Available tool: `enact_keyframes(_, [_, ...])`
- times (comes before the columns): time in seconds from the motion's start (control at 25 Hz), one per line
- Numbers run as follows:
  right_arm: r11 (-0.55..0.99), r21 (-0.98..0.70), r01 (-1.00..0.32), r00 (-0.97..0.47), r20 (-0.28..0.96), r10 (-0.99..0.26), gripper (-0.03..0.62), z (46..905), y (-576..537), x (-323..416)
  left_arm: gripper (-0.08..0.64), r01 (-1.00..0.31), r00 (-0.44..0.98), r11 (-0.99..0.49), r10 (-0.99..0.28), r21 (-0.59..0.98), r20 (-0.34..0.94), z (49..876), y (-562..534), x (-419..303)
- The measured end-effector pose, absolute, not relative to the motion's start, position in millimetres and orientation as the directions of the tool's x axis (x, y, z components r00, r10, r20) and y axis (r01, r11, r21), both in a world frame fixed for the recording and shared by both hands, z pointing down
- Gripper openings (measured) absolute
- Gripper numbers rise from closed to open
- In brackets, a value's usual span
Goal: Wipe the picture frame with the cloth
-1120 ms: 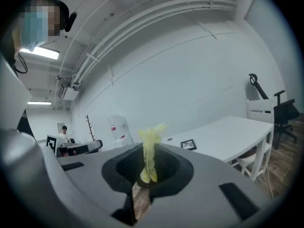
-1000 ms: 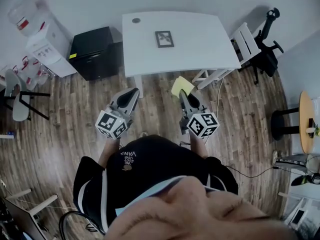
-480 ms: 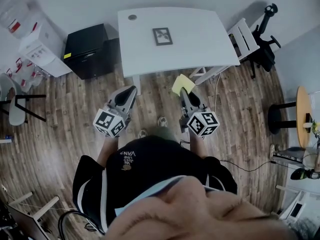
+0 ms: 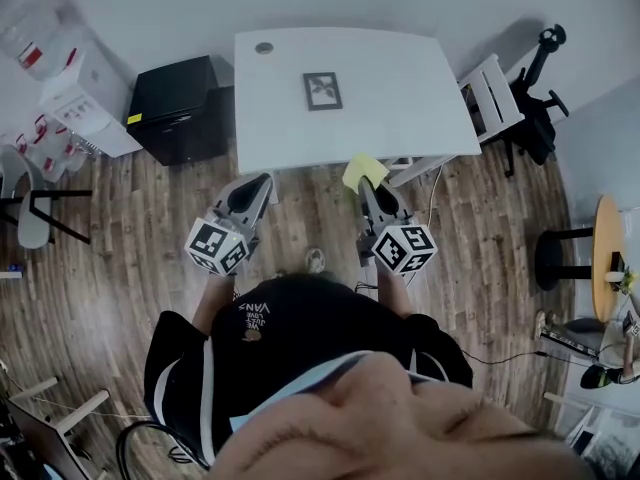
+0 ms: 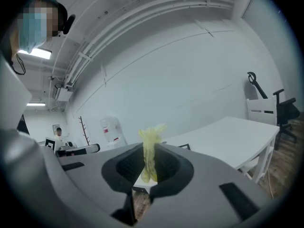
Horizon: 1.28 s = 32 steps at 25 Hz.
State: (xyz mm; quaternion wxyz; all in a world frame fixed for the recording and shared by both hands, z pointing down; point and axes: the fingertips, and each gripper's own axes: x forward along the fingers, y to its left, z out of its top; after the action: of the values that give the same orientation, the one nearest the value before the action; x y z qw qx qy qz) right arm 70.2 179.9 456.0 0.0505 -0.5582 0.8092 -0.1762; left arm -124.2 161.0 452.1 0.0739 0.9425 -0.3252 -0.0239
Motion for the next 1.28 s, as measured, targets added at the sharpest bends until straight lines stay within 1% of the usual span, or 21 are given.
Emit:
enact_keyframes(0.4, [0.399, -0.362, -0.842, -0.464, 0.111, -0.879, 0.04, 460.1, 113.1, 109.9, 0.017, -0.686, 0.722, -0.712, -0.692, 0.147, 0.017, 452.0, 111.2, -83.8])
enact_keyframes(0.76, [0.458, -0.389, -0.799, -0.536, 0.115, -0.836, 0.04, 471.3, 77.3, 138.1, 0.017, -0.742, 0.664, -0.653, -0.747, 0.151, 0.036, 460.9, 94.5, -55.9])
enact_keyframes(1.0, [0.479, -0.41, -0.776, -0.566, 0.12, -0.815, 0.04, 478.8, 62.5, 133.0, 0.017, -0.759, 0.645, -0.631, -0.762, 0.161, 0.053, 467.8, 87.2, -56.1])
enact_keyframes(1.28, [0.477, -0.409, -0.778, -0.568, 0.133, -0.812, 0.04, 478.1, 31.7, 121.7, 0.017, -0.749, 0.655, -0.64, -0.754, 0.173, 0.047, 468.1, 50.6, -62.9])
